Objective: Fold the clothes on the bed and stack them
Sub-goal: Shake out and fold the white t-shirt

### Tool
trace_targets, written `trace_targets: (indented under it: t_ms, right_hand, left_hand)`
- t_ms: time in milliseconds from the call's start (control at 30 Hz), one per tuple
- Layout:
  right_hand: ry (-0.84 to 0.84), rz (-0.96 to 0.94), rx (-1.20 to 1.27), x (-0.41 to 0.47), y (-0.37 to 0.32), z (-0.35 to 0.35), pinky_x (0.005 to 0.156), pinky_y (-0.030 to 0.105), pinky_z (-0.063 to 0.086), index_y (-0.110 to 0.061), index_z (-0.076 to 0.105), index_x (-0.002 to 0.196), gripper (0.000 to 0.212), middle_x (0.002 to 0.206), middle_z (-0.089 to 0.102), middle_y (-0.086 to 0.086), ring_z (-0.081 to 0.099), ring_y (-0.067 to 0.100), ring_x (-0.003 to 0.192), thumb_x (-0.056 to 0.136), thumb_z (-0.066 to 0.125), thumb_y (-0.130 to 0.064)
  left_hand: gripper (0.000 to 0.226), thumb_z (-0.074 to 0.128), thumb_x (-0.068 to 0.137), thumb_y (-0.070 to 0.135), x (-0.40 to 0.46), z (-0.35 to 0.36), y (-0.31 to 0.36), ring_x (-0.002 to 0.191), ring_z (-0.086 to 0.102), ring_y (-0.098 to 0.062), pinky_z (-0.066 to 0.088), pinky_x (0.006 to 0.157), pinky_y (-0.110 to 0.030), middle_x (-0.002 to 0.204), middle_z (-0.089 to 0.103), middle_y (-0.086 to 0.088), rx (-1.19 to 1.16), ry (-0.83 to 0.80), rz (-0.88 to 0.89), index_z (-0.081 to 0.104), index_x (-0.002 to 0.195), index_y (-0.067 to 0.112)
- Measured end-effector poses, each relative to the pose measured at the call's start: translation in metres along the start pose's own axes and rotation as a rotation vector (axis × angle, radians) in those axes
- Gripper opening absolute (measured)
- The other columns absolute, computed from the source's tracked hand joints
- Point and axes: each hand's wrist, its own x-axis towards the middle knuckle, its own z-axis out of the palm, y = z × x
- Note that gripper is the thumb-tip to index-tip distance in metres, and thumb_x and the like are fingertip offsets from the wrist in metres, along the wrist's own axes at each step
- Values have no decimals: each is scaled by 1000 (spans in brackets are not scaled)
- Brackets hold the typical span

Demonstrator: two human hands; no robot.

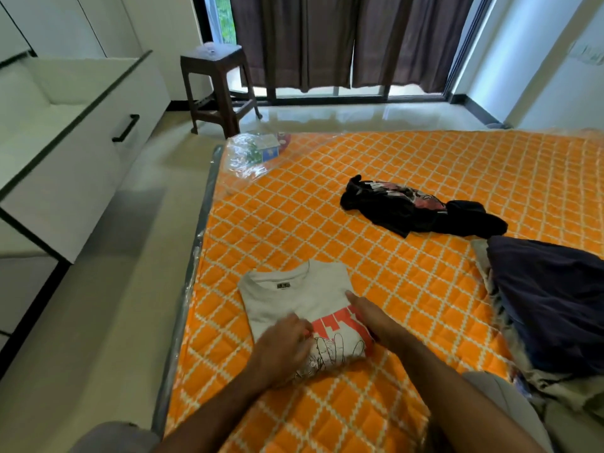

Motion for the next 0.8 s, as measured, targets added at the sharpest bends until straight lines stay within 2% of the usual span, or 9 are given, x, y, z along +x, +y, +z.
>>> trace_targets:
  t_ms: [100, 167, 233, 300, 367, 467, 633, 733, 800]
  right_hand:
    - [163, -85, -441, 6, 7, 19, 89, 44, 55, -7, 55, 122, 84, 111, 69, 5, 69, 23, 98, 85, 44, -82]
    - [273, -83, -603, 5, 7, 29, 82, 38, 48, -9, 43, 126, 68, 115, 62, 6, 63, 28, 105, 95, 42, -70]
    - [321, -101, -662, 9, 8, 33, 80, 40, 49, -12, 41, 123, 51, 112, 62, 7, 64, 32, 102, 101, 44, -58]
    - [319, -132, -623, 12, 13, 30, 79, 45, 54, -14, 42, 116, 33, 105, 63, 6, 65, 31, 93, 104, 45, -45]
    - [296, -170, -551, 11, 13, 24, 77, 48, 55, -17, 44, 111, 21, 96, 62, 5, 64, 27, 87, 106, 44, -37]
    - [335, -252, -492, 4, -1, 2, 75, 43, 54, -18, 49, 120, 22, 99, 66, 4, 66, 23, 85, 108, 42, -35]
    - [462, -302, -443, -9, -19, -66, 72, 47, 59, -26, 50, 113, 15, 89, 68, 0, 70, 18, 76, 108, 41, -35]
    - [606, -323, -434, -22, -31, -133, 72, 49, 58, -29, 50, 105, 10, 88, 68, 1, 69, 20, 76, 106, 42, -36]
    - [684, -281, -457, -30, -36, -170, 79, 47, 56, -28, 50, 113, 12, 100, 68, 1, 69, 24, 89, 105, 45, -36]
  left_hand:
    - [41, 66, 89, 35, -1, -8, -34, 117, 46, -21, 44, 96, -44, 128, 48, -1, -58, 365, -441, 54, 126, 24]
    - [67, 77, 84, 31, 5, -15, -56, 126, 44, -34, 44, 101, -49, 141, 42, -14, -360, 383, -840, 43, 140, 13]
    - [79, 78, 85, 30, 12, -17, -74, 123, 51, -38, 50, 98, -54, 142, 45, -19, -716, 328, -999, 34, 147, 8]
    - [76, 77, 87, 24, 18, -18, -73, 107, 63, -37, 58, 82, -53, 132, 56, -18, -994, 268, -1021, 33, 147, 8]
    - [57, 78, 86, 20, 24, -20, -64, 93, 69, -36, 59, 70, -44, 115, 68, -16, -1113, 192, -1005, 50, 134, 3]
    - [41, 80, 83, 18, 50, -19, -43, 88, 72, -38, 58, 70, -42, 103, 75, -18, -1168, 77, -922, 66, 117, 1]
    - [24, 69, 93, 16, 115, -9, 18, 95, 72, -35, 60, 79, -49, 111, 74, -14, -1242, 41, -667, 65, 116, 11]
    - [26, 65, 96, 12, 174, 10, 73, 99, 71, -31, 59, 83, -49, 114, 72, -10, -1290, 38, -487, 62, 121, 13]
    - [35, 71, 92, 15, 204, 24, 97, 101, 70, -28, 60, 78, -43, 115, 70, -6, -1269, 21, -459, 57, 123, 12]
